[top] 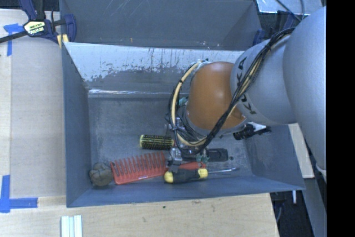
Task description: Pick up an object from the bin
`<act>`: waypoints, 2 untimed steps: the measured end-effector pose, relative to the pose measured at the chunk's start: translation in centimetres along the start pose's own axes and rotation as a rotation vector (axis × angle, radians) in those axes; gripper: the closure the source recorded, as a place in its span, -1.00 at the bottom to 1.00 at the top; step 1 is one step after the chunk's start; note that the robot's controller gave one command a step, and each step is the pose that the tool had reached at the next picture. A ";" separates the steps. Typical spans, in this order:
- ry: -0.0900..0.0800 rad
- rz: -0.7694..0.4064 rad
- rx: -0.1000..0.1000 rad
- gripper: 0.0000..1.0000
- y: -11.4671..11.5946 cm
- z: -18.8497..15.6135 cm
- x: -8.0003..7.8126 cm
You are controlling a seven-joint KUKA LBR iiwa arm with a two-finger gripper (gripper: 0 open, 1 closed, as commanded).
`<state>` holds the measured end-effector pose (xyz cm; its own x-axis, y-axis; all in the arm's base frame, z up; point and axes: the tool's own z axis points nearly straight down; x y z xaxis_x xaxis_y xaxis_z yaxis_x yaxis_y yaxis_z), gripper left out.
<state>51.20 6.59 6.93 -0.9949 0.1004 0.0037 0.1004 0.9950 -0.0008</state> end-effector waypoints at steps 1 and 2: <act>-0.011 0.112 -0.003 1.00 -0.7 -0.1 -1.2; -0.011 0.113 -0.003 1.00 -0.7 -0.1 -1.2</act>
Offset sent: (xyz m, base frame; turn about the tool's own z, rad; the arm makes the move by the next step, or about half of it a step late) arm 0.0000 0.0000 0.0000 0.0000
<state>52.34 5.79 7.03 -0.9772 0.2121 -0.0070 0.2121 0.9773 0.0024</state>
